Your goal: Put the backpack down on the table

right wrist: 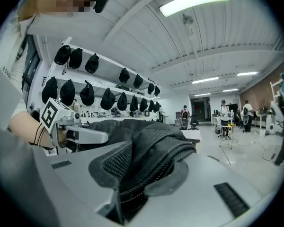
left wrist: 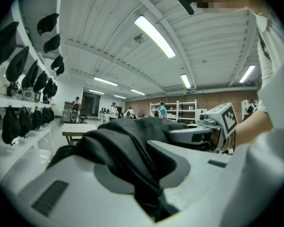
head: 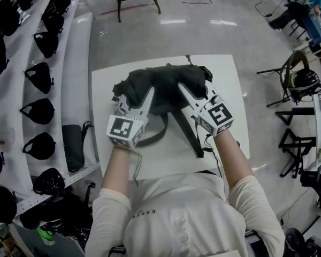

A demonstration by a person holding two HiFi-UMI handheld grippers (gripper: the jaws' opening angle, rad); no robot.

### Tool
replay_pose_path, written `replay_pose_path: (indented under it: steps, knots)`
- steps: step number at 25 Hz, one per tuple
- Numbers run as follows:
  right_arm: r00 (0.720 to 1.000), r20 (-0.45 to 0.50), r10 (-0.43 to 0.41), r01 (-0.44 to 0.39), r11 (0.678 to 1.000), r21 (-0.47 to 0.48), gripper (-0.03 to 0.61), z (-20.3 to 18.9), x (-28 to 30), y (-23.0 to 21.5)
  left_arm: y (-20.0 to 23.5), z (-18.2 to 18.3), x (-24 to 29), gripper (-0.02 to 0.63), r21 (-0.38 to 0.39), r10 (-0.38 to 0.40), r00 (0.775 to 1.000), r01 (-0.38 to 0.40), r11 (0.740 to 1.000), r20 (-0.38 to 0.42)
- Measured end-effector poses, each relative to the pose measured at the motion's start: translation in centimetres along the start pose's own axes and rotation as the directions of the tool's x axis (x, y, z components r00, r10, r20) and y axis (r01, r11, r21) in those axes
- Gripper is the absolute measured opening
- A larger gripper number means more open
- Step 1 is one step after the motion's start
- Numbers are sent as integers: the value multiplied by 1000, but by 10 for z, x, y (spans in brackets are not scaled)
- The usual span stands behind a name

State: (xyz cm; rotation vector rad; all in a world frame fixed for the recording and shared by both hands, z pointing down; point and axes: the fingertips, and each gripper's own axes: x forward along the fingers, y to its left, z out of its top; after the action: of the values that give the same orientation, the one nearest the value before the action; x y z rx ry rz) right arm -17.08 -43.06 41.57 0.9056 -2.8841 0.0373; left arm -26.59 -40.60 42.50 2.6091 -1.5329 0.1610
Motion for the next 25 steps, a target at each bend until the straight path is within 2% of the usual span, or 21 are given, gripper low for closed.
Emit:
replay_pose_path:
  steps: [2,8,14,21,25]
  knots:
    - [1000,-11,4,-3,999,32,107,-7,-5,4,-5,-8,-5,77,-38,-13,1000,13,999,-18]
    - [999,-35,-13,18,991,135,117,-27,-23,12,-22,-23,-16,77,-78,-53,997,49,996,-49]
    - [999,-41,-32,39,982,184,130,-39,-33,29,-29,-38,-35,77,-143,-75,996,68,987,-44]
    - [998,-34,-57,63,971,229,147,-49,-57,41,-51,-45,-51,78,-157,-72,996,63,986,-49]
    - [998,-39,-43,52,968,247,149,-57,-73,52,-65,-55,-64,78,-182,-54,997,42,982,-58]
